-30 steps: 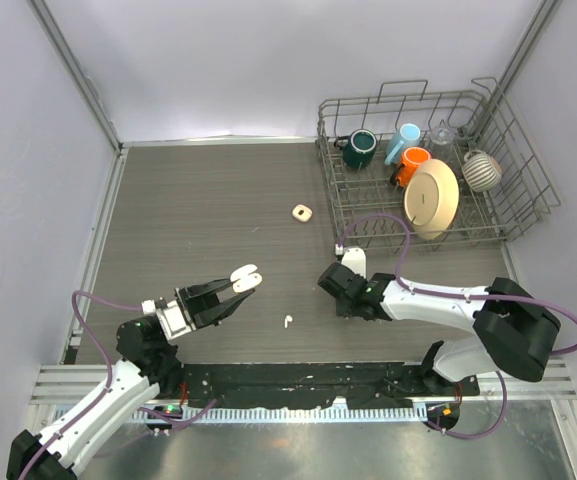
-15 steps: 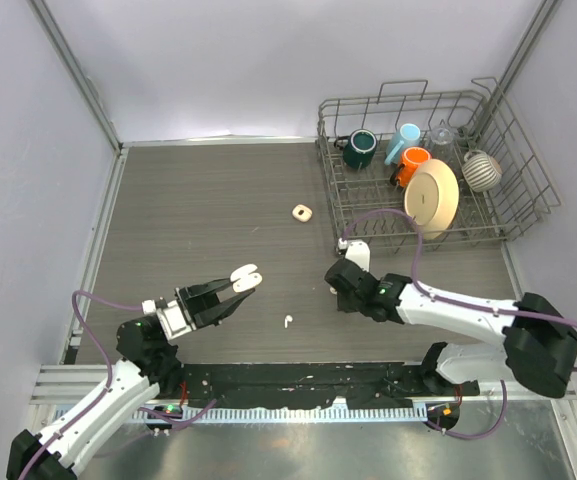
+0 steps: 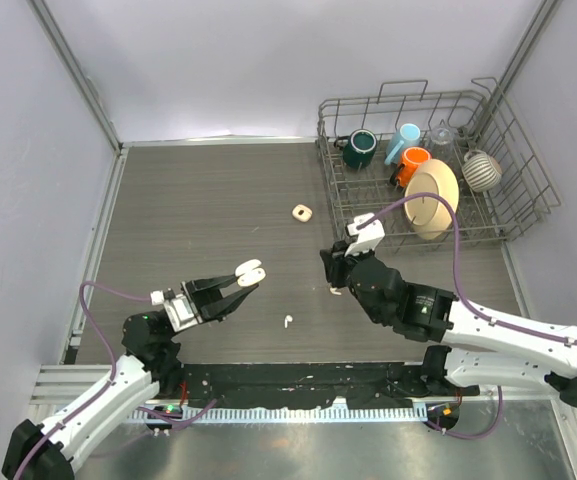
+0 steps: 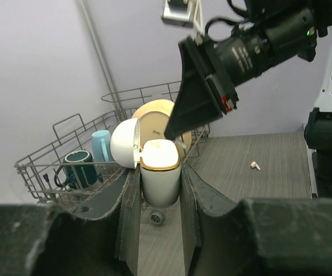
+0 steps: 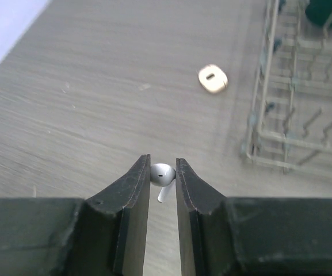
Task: Insert the wireless bluetooth earbuds into the charging case
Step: Pick up the earbud from the center of the board, then place the earbud in the charging case.
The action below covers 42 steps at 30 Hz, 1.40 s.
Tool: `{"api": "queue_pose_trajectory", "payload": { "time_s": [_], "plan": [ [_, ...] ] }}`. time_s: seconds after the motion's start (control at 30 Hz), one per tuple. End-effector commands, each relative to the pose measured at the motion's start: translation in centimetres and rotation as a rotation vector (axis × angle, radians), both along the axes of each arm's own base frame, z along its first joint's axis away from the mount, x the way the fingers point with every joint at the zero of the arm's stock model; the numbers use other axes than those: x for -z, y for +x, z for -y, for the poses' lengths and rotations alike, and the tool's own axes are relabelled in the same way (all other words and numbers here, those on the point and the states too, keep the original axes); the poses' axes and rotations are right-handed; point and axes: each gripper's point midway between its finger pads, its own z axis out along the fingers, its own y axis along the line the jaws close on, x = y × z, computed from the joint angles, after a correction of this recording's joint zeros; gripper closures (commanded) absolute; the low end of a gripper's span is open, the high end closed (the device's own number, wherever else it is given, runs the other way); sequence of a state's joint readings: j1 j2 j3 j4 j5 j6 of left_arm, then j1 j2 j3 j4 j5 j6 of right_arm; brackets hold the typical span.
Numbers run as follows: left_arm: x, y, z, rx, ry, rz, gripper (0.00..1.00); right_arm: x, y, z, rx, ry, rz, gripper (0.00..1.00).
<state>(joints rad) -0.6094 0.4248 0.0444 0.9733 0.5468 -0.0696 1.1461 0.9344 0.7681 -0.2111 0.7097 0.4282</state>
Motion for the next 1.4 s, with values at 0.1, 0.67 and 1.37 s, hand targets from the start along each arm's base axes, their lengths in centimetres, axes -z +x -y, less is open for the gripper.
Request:
{"api": "queue_pose_trajectory", "payload": {
  "time_s": [0.1, 0.67, 1.37],
  "plan": [
    [-0.9, -0.3, -0.2, -0.003, -0.029, 0.048, 1.00, -12.0, -0.7, -3.9, -0.033, 0.172, 0.325, 0.99],
    [-0.8, 1.7, -0.8, -0.089, -0.055, -0.027, 1.00, -16.0, -5.7, -9.9, -0.274, 0.221, 0.489, 0.99],
    [-1.6, 1.0, -0.7, -0.050, -0.091, -0.011, 1.00, -13.7, -7.4, -13.9, -0.436, 0.216, 0.648, 0.99]
  ]
}}
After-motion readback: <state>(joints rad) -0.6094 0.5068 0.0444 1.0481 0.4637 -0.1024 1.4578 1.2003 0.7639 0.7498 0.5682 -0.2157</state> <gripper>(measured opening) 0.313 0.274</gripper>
